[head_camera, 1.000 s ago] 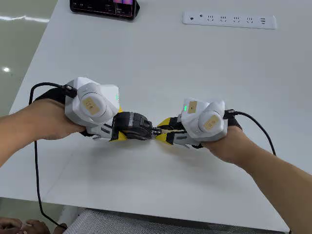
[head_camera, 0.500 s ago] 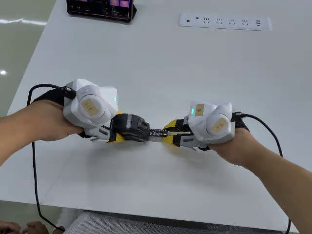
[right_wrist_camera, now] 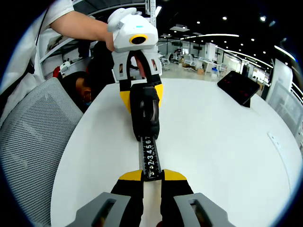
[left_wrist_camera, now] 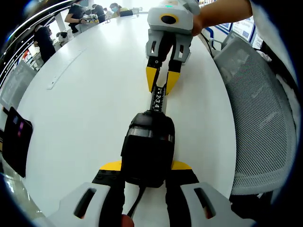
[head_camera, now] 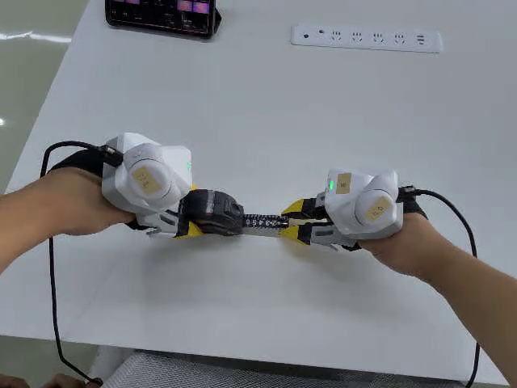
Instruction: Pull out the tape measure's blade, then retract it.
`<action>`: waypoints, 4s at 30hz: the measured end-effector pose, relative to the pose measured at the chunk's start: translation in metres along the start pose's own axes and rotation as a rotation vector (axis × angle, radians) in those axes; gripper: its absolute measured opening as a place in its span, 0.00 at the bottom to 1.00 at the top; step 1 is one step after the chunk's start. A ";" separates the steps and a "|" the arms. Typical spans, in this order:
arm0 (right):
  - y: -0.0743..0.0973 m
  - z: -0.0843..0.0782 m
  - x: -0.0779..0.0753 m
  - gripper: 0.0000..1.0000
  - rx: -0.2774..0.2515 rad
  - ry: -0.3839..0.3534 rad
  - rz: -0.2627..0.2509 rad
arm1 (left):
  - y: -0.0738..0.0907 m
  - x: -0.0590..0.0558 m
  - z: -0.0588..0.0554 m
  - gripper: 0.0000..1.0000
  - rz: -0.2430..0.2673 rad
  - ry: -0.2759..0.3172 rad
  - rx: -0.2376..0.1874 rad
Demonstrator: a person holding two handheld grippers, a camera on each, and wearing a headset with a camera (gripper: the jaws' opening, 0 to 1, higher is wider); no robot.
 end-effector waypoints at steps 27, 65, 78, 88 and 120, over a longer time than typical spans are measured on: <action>0.032 -0.026 -0.002 0.09 0.039 -0.033 -0.042 | -0.001 0.001 0.000 0.28 -0.014 -0.011 0.014; 0.070 -0.057 -0.007 0.09 0.095 -0.050 -0.083 | -0.002 0.001 0.001 0.28 -0.025 -0.007 0.014; 0.077 -0.061 -0.006 0.09 0.110 -0.053 -0.092 | -0.001 0.000 0.001 0.28 -0.024 -0.009 0.013; 0.089 -0.069 -0.005 0.09 0.123 -0.065 -0.104 | -0.001 0.000 0.001 0.28 -0.022 -0.010 0.014; 0.113 -0.095 -0.003 0.09 0.182 -0.089 -0.120 | -0.001 0.000 0.001 0.28 -0.022 -0.008 0.016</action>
Point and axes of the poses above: the centre of the closed fingertips' face, and the gripper's own axes: y roughly backward along the fingers, x roughly to its left, z roughly out of its top, the point moved 2 cm from there along y, roughly backward along the fingers, and after that the axes turned 1 degree about -x, right-handed, at the moved point
